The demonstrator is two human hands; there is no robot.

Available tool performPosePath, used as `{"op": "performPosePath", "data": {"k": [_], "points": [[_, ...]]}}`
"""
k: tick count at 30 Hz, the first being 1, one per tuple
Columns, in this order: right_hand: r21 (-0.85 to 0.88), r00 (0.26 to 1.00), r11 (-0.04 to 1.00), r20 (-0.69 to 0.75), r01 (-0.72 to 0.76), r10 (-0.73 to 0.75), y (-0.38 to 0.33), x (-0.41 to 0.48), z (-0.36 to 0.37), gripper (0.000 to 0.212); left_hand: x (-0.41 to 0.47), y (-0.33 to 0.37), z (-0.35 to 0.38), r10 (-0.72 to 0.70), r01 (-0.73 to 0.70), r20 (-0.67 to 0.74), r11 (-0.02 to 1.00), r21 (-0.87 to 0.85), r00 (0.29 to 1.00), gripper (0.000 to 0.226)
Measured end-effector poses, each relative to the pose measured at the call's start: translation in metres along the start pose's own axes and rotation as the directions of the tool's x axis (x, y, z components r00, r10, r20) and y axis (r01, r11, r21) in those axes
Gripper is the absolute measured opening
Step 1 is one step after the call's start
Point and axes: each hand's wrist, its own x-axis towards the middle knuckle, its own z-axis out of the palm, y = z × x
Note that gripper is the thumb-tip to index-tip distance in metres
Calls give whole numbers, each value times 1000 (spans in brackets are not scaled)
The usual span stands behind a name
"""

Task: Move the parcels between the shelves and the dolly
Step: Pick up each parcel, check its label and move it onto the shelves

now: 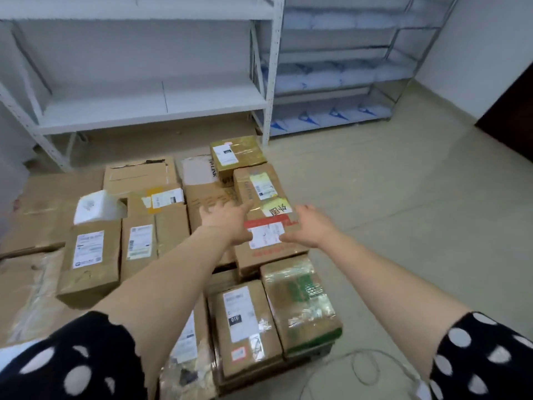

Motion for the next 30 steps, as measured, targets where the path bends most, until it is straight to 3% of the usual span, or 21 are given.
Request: {"op": "performPosePath", "data": {"k": [4,11,16,23,30], "points": [[96,996,993,-57,-66,72,63,-22,-56,93,12,69,-40,92,-91,-42,996,25,995,80],[75,959,966,-129,-246,254,169,-59,-103,92,33,191,-80,280,-274,-86,959,77,956,79],[60,939,956,-177,-288,294,230,-50,-142,100,62,274,-101,392,-378,-87,914,145,916,80],[-12,960,980,-207,-197,191,345,46,-222,96,169,389,-145,340,-310,-163,933,186,926,81],[-146,973,984,-221,-106,72,472,154,-353,84,298,517,-232,236,-218,-198,970,110,951,73]]}}
